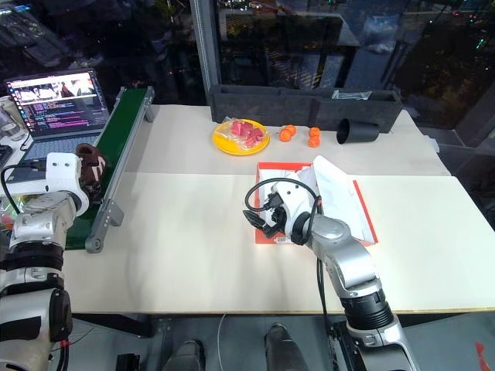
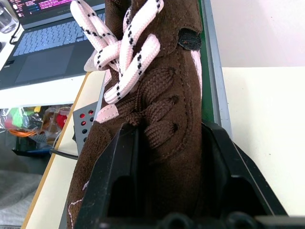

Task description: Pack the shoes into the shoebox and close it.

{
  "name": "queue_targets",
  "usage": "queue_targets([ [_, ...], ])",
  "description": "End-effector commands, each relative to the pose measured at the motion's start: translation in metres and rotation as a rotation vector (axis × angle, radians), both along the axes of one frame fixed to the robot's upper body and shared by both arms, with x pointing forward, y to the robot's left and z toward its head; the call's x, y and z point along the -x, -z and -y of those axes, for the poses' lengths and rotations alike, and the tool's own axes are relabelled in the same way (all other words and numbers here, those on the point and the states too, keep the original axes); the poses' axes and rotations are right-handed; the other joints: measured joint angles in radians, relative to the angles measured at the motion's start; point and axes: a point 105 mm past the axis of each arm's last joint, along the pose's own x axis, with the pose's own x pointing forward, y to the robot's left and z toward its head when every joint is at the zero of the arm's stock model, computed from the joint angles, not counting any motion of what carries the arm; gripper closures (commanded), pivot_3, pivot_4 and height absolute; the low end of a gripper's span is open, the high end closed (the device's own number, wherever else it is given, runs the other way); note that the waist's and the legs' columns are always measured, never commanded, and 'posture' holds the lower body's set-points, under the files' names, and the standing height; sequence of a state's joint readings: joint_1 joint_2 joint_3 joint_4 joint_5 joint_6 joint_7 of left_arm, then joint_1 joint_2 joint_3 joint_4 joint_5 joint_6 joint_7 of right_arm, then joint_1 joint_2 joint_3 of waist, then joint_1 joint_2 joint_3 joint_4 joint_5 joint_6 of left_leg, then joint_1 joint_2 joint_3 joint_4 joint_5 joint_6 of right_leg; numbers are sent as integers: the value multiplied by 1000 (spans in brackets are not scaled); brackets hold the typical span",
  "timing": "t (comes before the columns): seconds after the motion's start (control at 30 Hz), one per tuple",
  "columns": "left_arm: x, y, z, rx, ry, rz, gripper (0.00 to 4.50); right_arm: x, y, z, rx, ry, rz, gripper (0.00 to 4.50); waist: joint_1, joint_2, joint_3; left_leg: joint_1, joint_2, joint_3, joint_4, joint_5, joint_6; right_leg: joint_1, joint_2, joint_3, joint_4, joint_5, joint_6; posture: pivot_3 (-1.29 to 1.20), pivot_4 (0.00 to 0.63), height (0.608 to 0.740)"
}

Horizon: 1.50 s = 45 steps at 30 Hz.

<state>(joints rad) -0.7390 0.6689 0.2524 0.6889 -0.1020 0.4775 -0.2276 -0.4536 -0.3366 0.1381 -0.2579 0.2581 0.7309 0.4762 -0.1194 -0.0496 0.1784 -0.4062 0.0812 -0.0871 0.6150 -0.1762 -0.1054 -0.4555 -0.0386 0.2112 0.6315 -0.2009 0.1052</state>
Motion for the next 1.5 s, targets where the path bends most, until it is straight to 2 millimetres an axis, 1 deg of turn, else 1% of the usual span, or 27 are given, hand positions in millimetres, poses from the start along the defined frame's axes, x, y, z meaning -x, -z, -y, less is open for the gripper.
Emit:
queue_targets([
  [0.03, -3, -7, 4, 22, 18, 47, 3293, 0, -20, 2, -30, 1, 65, 0, 1, 0, 0, 0, 0, 0, 0, 0, 0, 0, 0, 0, 0, 0, 0, 0, 150, 707],
  [0.1, -3, -7, 4, 20, 19, 44, 3556, 0, -20, 1, -32, 1, 66, 0, 1, 0, 0, 0, 0, 0, 0, 0, 0, 0, 0, 0, 0, 0, 0, 0, 150, 707],
  [0.2, -4, -8, 4, 22, 11, 57, 3718, -1, -20, 1, -31, -1, 65, 0, 2, 0, 0, 0, 0, 0, 0, 0, 0, 0, 0, 0, 0, 0, 0, 0, 150, 707],
  [0.23, -4, -13, 4, 30, 3, 94, 3718, -1, -20, 1, -31, -1, 64, 0, 2, 0, 0, 0, 0, 0, 0, 0, 0, 0, 0, 0, 0, 0, 0, 0, 150, 707],
  [0.3, -7, -46, 7, 35, 2, 290, 3718, -1, -20, 2, -35, 5, 63, 0, 3, 0, 0, 0, 0, 0, 0, 0, 0, 0, 0, 0, 0, 0, 0, 0, 150, 707],
  [0.37, -7, -84, 20, 84, 43, 492, 3718, -2, -22, 4, -47, 14, 65, 0, 4, -1, 1, -2, 0, 0, 0, 0, 0, 0, 0, 0, -1, 0, 0, 0, 150, 707],
  [0.4, -7, -97, 27, 133, 66, 569, 3718, -3, -24, 5, -61, 23, 68, 0, 5, -2, 1, -3, 0, 0, 0, 0, -1, -1, 0, 0, -2, 0, 1, 0, 150, 707],
  [0.43, -7, -105, 35, 171, 92, 614, 3718, -5, -27, 5, -76, 31, 71, 0, 7, -3, 2, -4, 0, 0, 0, 0, -1, -1, 0, 0, -3, 1, 1, 0, 150, 707],
  [0.47, -8, -108, 44, 211, 123, 633, 3718, -7, -30, 6, -93, 43, 75, 0, 8, -3, 2, -6, 0, -1, 0, 1, -1, -2, 0, -1, -3, 1, 2, 0, 150, 707],
  [0.53, -9, -110, 60, 273, 181, 644, 3718, -10, -34, 8, -122, 63, 75, 0, 7, -3, 2, -7, 0, -1, 0, 1, -1, -2, 0, -1, -4, 1, 2, 0, 150, 707],
  [0.67, -9, -113, 127, 455, 438, 624, 3718, -28, -65, 14, -394, 170, -3, 0, 3, -3, 2, -7, 0, -1, -2, 1, -1, -2, 0, -1, -4, 1, 1, 0, 150, 707],
  [0.73, -3, -107, 176, 571, 625, 554, 3718, -37, -82, 12, -556, 203, -94, 0, -1, -3, 2, -7, 0, -2, -1, 1, -1, -2, 0, -1, -3, 1, 1, 0, 150, 707],
  [0.8, 9, -104, 213, 629, 767, 502, 3718, -40, -92, 5, -638, 189, -168, 0, -2, -3, 2, -8, 0, -2, 1, 1, -1, -2, 0, -1, -3, 2, 1, 0, 150, 707],
  [0.9, 29, -103, 252, 734, 945, 446, 3718, -35, -107, -12, -671, 116, -223, 0, -8, -3, 2, -8, 0, -5, 1, 1, 0, -2, 0, -4, -3, 2, 1, 0, 150, 707],
  [1.0, 46, -104, 275, 810, 1068, 402, 3718, -36, -117, -16, -726, 105, -261, 0, -18, -2, 2, -9, 0, -6, 0, 1, 0, -2, 0, -5, -3, 2, 1, 0, 150, 707],
  [1.07, 50, -101, 281, 800, 1100, 372, 3718, -39, -117, -11, -727, 128, -272, 0, -24, -2, 2, -9, 0, -7, 0, 1, 0, -2, 0, -5, -3, 2, 1, 0, 150, 707],
  [1.2, 51, -100, 283, 790, 1127, 353, 3718, -40, -120, -7, -755, 146, -284, 0, -33, -2, 2, -8, 0, -7, 0, 2, 2, -1, 0, -6, -3, 2, 0, 0, 150, 707],
  [1.3, 49, -95, 283, 783, 1125, 332, 3718, -39, -129, -7, -785, 139, -272, 0, -36, -2, 3, -8, 0, -7, 0, 3, 2, -1, 0, -6, -3, 2, 0, 0, 150, 707],
  [1.5, 47, -89, 285, 765, 1134, 306, 3718, -35, -141, -10, -816, 119, -264, 0, -33, 0, 4, -9, 0, -8, 0, 3, 2, -1, 0, -6, -5, 2, 0, 0, 150, 707],
])
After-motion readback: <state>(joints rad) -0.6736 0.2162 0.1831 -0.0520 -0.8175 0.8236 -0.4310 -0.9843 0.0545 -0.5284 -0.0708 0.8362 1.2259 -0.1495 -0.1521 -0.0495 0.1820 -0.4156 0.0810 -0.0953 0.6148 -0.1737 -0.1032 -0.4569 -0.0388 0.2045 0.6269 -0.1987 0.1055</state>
